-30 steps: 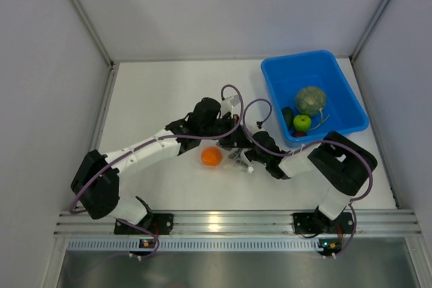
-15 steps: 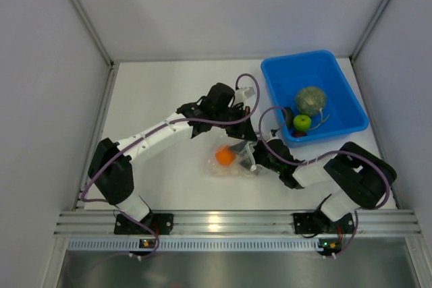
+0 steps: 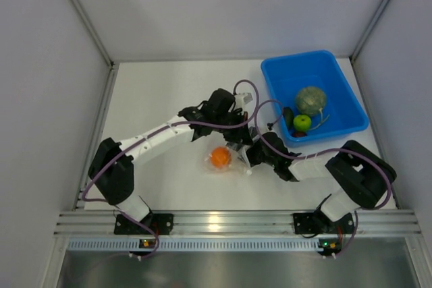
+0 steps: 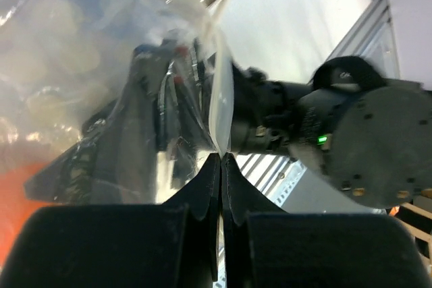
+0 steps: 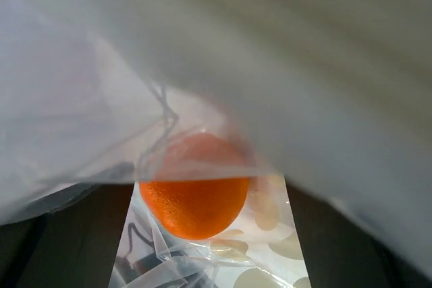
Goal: Open the zip-top bag and remove the fake food
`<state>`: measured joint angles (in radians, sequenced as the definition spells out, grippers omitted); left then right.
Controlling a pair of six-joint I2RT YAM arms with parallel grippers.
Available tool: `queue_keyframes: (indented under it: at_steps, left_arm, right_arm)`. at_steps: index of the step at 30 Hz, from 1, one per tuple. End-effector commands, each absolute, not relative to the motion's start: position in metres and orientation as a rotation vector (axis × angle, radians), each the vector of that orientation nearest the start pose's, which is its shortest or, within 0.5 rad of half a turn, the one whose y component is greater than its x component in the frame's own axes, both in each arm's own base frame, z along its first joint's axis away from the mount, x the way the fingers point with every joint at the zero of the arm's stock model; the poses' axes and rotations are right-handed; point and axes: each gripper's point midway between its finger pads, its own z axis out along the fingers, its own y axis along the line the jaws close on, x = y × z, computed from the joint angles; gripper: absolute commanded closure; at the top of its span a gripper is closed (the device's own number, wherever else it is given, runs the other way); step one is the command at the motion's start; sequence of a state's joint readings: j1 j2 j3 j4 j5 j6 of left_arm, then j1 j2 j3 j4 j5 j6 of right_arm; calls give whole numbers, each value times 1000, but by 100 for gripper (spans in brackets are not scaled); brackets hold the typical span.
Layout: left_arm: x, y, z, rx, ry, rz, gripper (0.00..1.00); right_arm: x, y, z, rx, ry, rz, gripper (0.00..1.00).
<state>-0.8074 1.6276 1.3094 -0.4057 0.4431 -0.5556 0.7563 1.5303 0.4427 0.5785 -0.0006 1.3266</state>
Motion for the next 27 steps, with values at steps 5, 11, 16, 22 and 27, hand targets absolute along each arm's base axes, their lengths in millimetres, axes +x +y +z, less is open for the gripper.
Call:
queue_keyframes:
  at_steps: [5,11,16,22,27]
  left_arm:
    - [236,-356,188,442,2342,-1064,100]
    - [223,-347,221,421,2159,-1178,100]
    - [218,-349,234,400,2076,-1232,100]
    - [213,-354,245,336,1976,-1252,100]
    - [210,-352,246,304,1943,-1186,100]
  right_arm:
    - [248,311,80,514,2194,1241,13]
    - [228,340,106,396,2188,1367,19]
    - [218,363,128,395,2142,1488,29]
    - [211,378,144,411,2110,1586,36]
    - [201,390,136,280,2206,1483,35]
